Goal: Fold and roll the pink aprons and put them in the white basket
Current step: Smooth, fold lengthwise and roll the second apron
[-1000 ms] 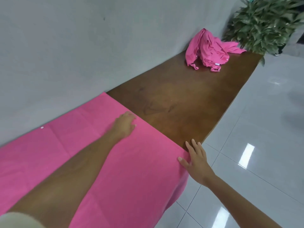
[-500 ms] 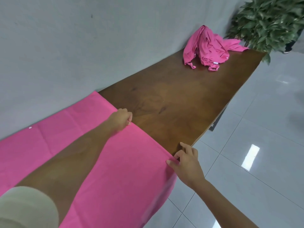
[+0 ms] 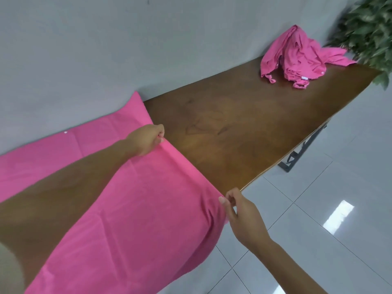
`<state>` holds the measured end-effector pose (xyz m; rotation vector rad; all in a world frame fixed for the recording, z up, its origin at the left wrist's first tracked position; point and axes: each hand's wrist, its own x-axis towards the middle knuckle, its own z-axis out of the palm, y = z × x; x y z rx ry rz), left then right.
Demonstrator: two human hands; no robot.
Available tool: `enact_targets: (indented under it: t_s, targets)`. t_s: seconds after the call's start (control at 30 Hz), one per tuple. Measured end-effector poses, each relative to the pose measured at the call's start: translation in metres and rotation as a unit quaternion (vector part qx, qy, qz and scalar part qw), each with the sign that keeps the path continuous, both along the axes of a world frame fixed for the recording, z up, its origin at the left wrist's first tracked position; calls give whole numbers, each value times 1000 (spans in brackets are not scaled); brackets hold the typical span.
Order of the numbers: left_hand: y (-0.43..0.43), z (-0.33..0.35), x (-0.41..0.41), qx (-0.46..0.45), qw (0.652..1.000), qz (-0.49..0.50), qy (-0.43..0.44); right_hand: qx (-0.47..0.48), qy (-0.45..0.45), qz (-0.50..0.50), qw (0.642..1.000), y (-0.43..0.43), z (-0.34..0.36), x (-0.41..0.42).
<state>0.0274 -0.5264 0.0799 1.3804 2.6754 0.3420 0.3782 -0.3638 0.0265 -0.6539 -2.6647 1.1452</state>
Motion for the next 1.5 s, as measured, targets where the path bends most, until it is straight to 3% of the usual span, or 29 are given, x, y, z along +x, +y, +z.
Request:
enact_targets:
  t_s: [0.37, 0.67, 1.0, 1.23, 1.5]
  targets:
    - [-99, 31, 20, 27, 998, 65, 5, 79, 9, 67, 995, -84, 1, 13]
    - [-191, 53, 40, 20, 998, 55, 18, 138, 1, 96, 986, -187, 11, 36]
    - [-302, 75, 55, 50, 996, 57, 42, 123, -1, 60, 991, -313, 23, 62]
    - [-373, 79, 63, 68, 992, 87, 56, 110, 58, 104, 987, -383, 44, 68]
    - [-449, 81, 69, 49, 991, 112, 56, 69, 59, 170, 981, -443, 49, 72]
